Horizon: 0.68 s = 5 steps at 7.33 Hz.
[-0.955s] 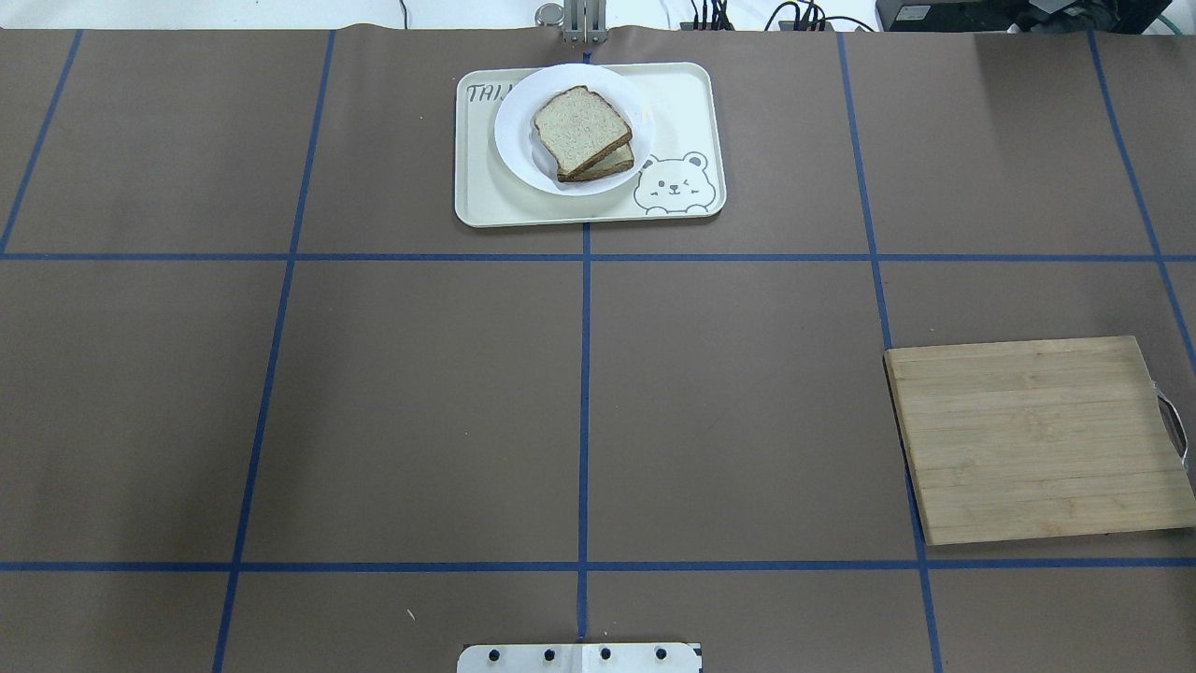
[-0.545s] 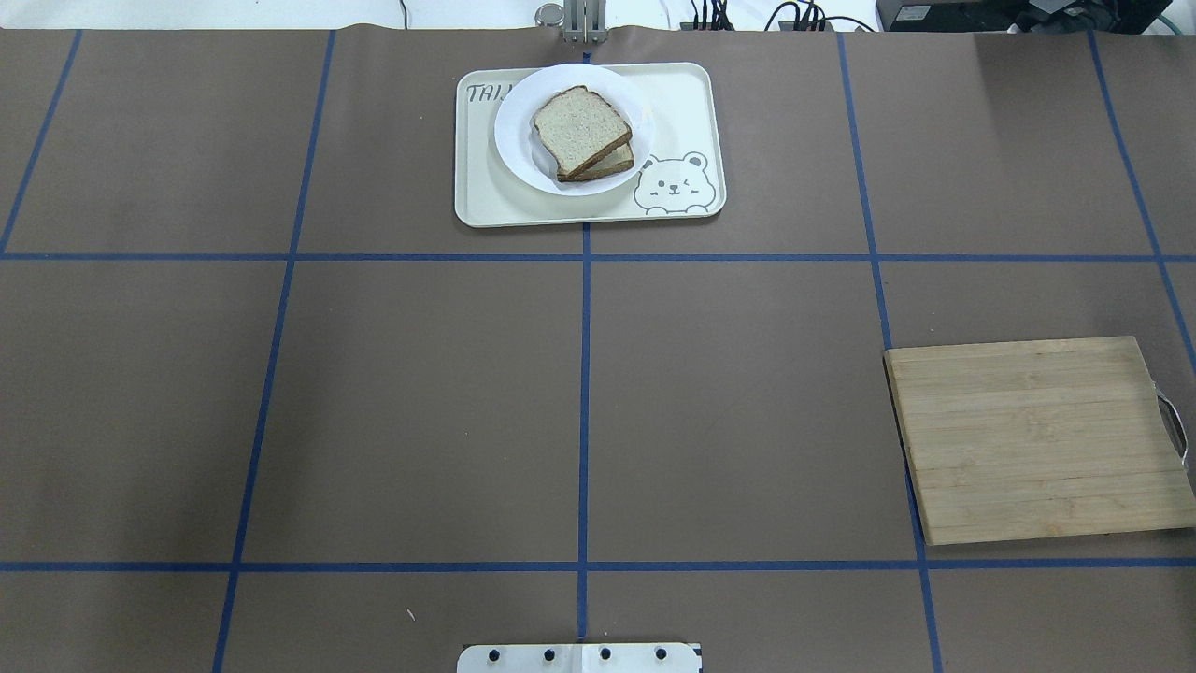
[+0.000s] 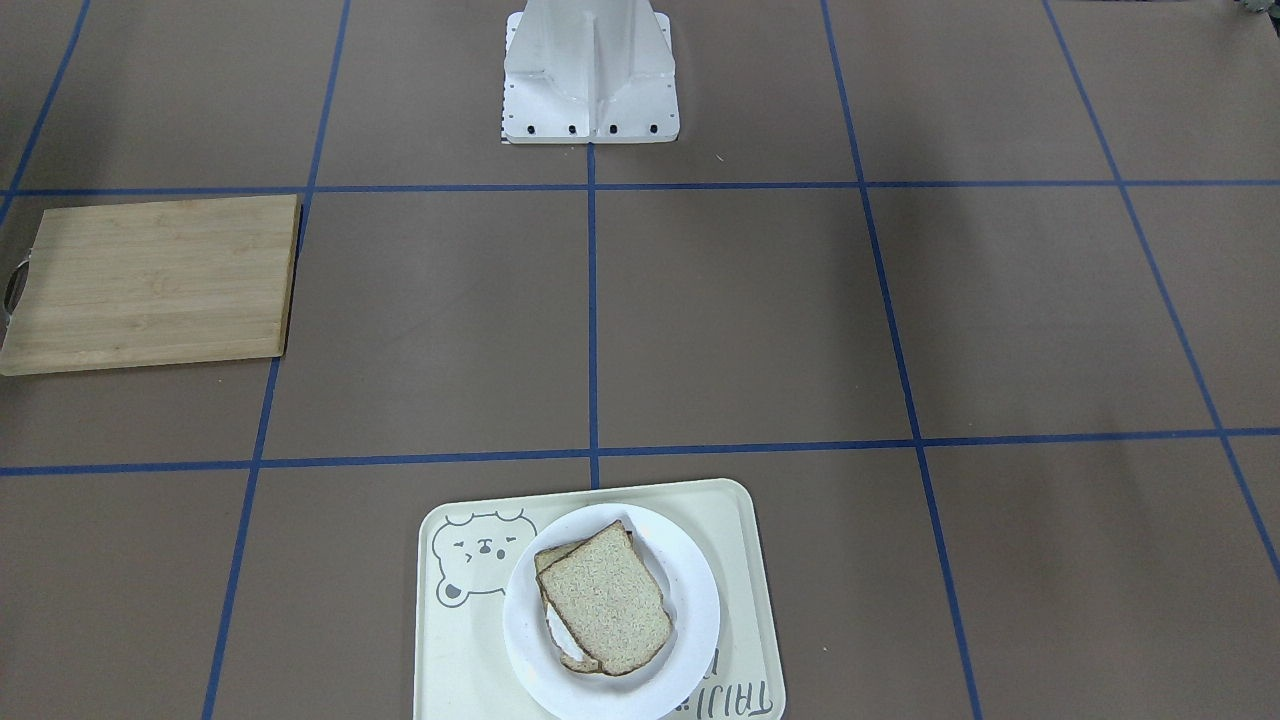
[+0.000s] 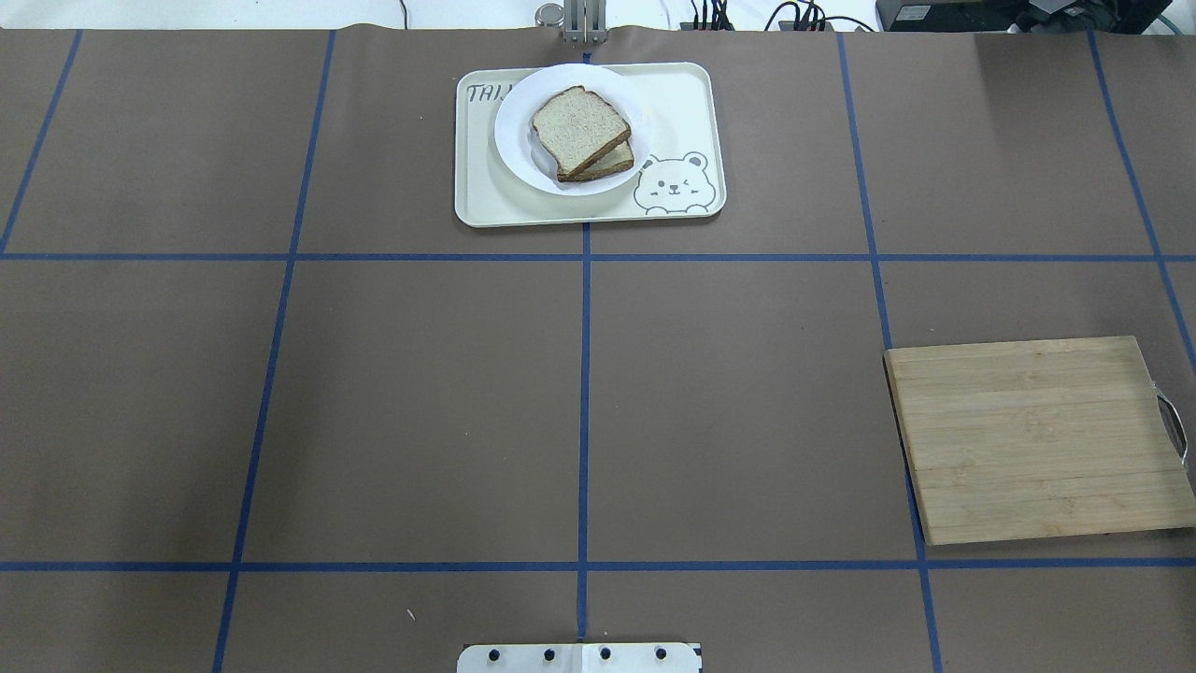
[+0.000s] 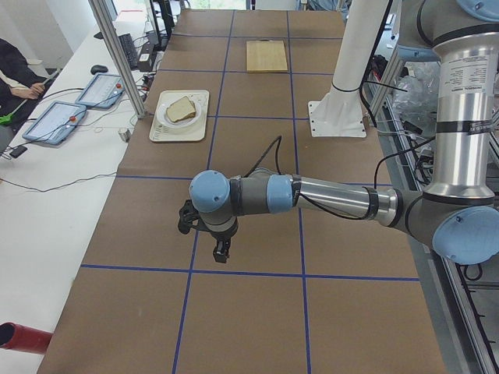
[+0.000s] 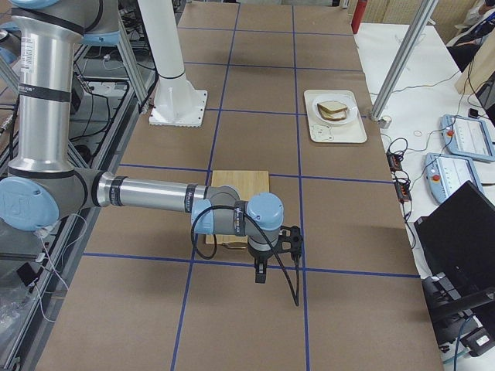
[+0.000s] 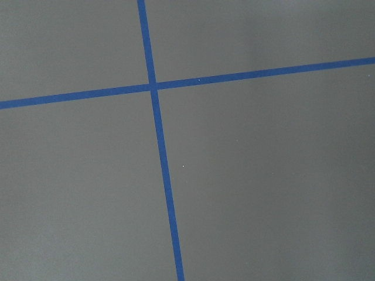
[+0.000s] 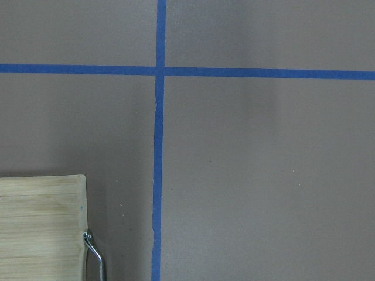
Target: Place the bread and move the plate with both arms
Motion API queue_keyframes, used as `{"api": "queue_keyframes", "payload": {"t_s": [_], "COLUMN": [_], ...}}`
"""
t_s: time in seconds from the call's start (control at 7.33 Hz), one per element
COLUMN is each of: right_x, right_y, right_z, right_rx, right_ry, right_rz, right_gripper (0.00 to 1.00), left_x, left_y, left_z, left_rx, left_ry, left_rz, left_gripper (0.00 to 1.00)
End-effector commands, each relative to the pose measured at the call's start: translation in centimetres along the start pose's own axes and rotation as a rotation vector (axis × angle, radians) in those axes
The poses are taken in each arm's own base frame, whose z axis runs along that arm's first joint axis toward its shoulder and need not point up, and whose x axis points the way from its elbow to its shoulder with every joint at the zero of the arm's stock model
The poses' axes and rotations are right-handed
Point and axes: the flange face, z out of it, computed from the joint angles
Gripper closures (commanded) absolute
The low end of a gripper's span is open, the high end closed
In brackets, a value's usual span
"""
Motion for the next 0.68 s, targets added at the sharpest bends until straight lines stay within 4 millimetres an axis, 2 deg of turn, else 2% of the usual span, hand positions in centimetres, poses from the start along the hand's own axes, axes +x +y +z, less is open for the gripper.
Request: {"api": "queue_keyframes", "payload": {"t_s": [0.0, 0.55], "right_x": [-0.14, -0.19], "right_y": [-0.1, -0.1], "right_z": [-0.13, -0.13], "right_rx": [0.003, 0.003], "right_ry": [-0.002, -0.007], "right_rz": [-0.002, 0.01], "right_gripper": [0.0, 0.0], "left_x": [-0.49, -0.92], "left_y": [0.97, 1.72], "left_z": [0.58, 1.05], "left_rx": [-0.01, -0.019], "left_ry": [0.002, 0.005], "left_rz": [-0.013, -0.025], "left_gripper": [0.01, 0.01]}}
